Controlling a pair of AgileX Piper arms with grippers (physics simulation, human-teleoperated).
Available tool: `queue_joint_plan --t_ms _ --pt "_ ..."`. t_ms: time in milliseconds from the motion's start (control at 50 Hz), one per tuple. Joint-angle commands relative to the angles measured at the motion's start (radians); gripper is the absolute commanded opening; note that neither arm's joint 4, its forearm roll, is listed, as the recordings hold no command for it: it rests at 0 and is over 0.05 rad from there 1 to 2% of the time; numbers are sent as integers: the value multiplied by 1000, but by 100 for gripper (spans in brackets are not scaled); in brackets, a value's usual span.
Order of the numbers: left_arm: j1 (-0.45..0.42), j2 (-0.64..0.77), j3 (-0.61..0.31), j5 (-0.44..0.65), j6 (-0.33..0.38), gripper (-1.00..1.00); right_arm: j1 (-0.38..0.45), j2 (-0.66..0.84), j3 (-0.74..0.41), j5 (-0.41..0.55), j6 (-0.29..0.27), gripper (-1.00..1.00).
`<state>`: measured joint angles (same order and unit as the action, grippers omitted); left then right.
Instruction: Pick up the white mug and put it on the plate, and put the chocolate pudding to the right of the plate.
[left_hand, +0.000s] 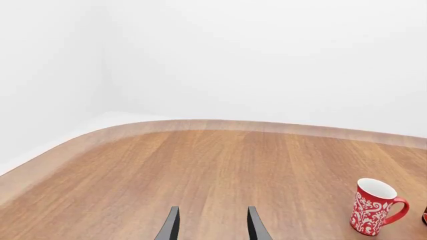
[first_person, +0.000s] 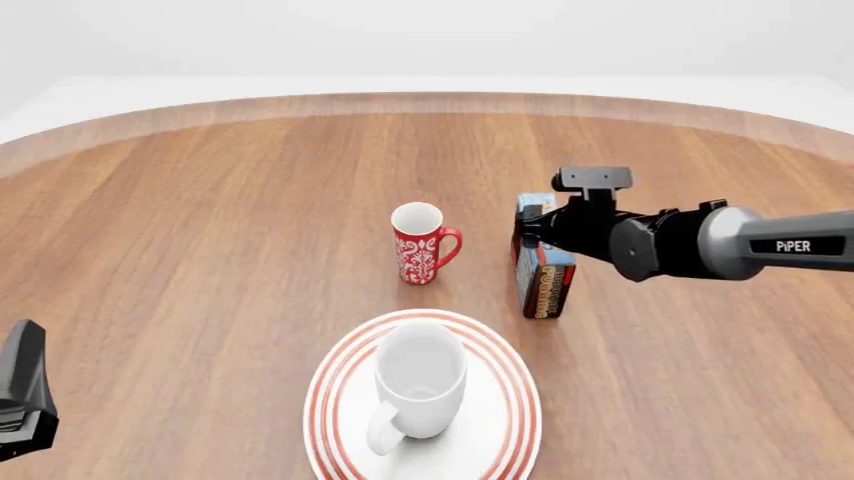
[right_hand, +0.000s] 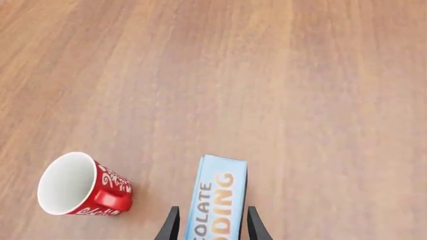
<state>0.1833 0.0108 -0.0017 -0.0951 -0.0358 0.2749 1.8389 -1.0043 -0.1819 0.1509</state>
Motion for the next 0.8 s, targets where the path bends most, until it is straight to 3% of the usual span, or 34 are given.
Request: queue_joint_plan --t_ms 20,800 --pt "0 0 0 0 0 100 -4 16 4 1 -11 100" --pt "0 1 0 -2 -4 100 -6 51 -34 50 11 100"
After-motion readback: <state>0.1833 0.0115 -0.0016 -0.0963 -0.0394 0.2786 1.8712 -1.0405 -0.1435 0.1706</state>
